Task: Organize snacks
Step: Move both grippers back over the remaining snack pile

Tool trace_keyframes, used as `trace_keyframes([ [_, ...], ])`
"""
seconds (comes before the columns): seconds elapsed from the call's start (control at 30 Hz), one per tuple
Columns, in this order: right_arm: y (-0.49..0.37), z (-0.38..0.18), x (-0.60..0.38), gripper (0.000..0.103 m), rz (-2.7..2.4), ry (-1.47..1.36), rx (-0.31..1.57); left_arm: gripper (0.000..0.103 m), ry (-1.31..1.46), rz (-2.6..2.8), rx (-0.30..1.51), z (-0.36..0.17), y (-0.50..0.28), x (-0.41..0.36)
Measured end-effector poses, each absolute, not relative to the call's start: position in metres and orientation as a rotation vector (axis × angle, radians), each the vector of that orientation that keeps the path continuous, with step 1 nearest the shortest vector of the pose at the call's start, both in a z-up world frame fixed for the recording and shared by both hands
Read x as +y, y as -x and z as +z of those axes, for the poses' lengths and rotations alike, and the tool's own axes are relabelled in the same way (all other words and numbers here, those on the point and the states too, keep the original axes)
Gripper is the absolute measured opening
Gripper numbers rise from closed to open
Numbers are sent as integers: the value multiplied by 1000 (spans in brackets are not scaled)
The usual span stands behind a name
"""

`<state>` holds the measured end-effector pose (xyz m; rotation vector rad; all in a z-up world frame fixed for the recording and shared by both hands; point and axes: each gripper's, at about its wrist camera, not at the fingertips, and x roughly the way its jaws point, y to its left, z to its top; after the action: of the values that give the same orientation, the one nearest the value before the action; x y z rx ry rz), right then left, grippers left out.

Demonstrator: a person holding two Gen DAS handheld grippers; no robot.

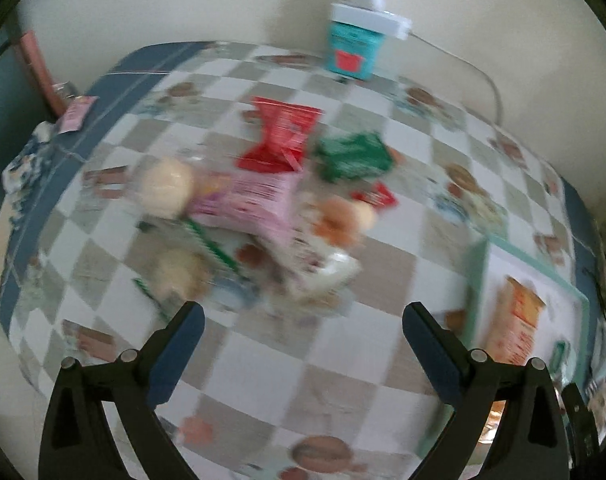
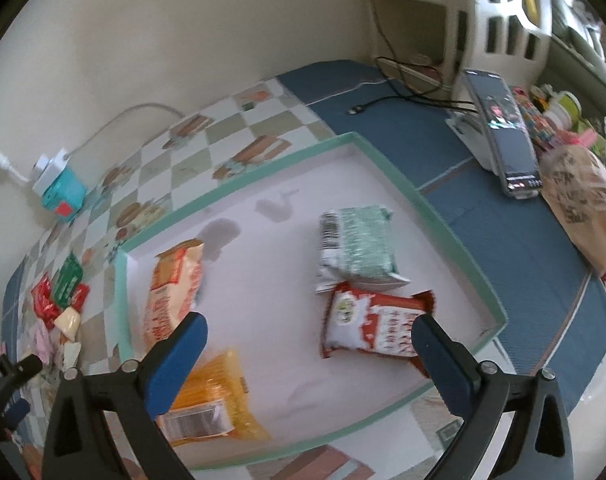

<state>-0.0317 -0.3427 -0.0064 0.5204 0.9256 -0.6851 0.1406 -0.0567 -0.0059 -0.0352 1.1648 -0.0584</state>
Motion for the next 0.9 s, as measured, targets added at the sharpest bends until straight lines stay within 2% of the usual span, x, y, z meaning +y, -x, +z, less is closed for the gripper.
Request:
trace_keyframes([
  [0.57,-40,-3,-226,103,-396,-346,967,99,238,186,1159,-15,-166,77],
  [0.9,-80,-8,-166,103,-276,-258,1004,99,356,219,1185,-39,-176,126],
])
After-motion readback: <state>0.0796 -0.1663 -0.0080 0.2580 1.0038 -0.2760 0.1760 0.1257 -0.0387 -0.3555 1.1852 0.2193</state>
